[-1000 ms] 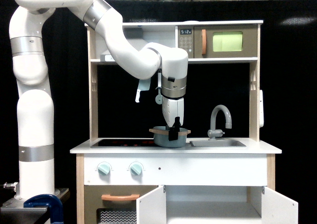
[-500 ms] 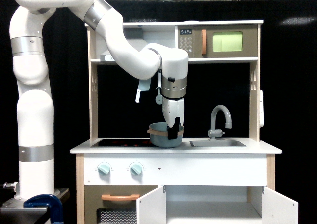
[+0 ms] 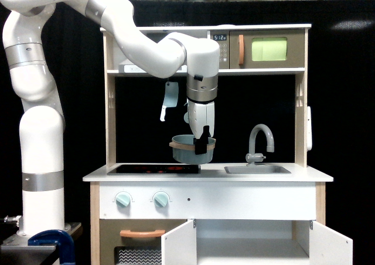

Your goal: Put the bowl inside the kitchen cabinet

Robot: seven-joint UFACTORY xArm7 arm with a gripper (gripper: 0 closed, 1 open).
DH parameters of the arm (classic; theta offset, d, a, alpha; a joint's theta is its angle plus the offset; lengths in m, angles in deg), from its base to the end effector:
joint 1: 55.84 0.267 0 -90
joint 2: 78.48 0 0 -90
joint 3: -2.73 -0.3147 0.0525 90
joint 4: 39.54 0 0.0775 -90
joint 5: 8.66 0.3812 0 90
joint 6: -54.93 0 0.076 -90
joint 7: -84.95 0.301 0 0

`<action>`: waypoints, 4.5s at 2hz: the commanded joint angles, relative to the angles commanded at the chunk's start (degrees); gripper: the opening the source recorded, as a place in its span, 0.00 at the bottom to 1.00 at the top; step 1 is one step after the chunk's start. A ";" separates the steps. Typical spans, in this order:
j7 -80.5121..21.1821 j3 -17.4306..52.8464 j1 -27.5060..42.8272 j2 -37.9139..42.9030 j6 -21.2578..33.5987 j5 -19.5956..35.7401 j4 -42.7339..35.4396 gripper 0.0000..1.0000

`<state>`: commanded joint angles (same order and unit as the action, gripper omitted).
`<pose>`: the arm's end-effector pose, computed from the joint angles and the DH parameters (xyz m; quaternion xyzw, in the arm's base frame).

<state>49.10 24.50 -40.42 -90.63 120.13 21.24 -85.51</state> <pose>0.4146 0.0858 0.1731 -0.9532 -0.1292 -0.0271 0.2718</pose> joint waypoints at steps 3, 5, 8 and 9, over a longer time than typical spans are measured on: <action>-37.87 6.97 -20.40 36.95 2.69 10.54 -16.73 0.00; -28.62 -12.32 -16.11 54.06 -14.47 21.86 -26.21 0.00; -24.05 -22.53 -14.64 57.58 -24.99 23.36 -25.85 1.00; -24.03 -23.64 -15.47 56.69 -25.82 22.97 -24.46 1.00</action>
<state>25.08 0.86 -55.89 -33.94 94.31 44.22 -109.97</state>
